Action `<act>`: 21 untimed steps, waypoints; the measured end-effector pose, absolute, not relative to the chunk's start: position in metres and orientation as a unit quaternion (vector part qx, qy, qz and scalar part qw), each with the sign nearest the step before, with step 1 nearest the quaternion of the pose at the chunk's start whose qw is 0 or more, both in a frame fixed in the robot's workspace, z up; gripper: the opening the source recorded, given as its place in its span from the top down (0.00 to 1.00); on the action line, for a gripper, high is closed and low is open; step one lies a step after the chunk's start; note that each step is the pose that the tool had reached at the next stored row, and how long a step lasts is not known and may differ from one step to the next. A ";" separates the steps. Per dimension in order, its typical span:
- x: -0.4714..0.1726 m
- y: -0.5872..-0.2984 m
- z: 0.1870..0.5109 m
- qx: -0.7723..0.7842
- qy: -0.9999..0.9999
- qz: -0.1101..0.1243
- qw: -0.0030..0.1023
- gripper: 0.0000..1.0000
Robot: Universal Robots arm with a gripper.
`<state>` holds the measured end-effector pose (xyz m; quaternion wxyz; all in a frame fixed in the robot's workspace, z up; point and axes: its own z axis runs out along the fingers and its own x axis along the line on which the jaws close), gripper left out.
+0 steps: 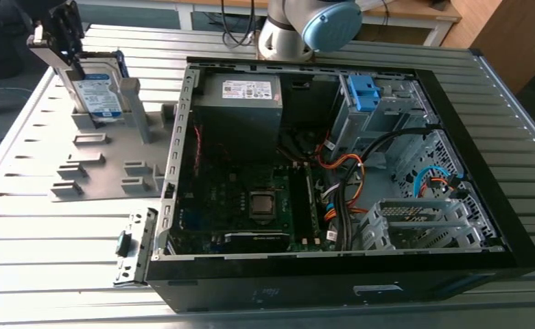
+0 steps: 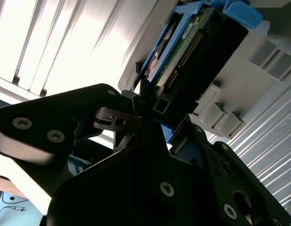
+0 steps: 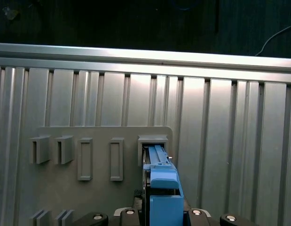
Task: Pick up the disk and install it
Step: 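Pick up the disk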
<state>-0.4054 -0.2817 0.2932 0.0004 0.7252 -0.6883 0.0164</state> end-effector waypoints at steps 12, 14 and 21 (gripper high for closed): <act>-0.405 -0.282 0.306 0.725 -0.688 0.016 0.000 0.64; -0.405 -0.282 0.308 0.725 -0.688 0.016 0.000 0.64; -0.405 -0.282 0.315 0.725 -0.688 0.016 0.000 0.64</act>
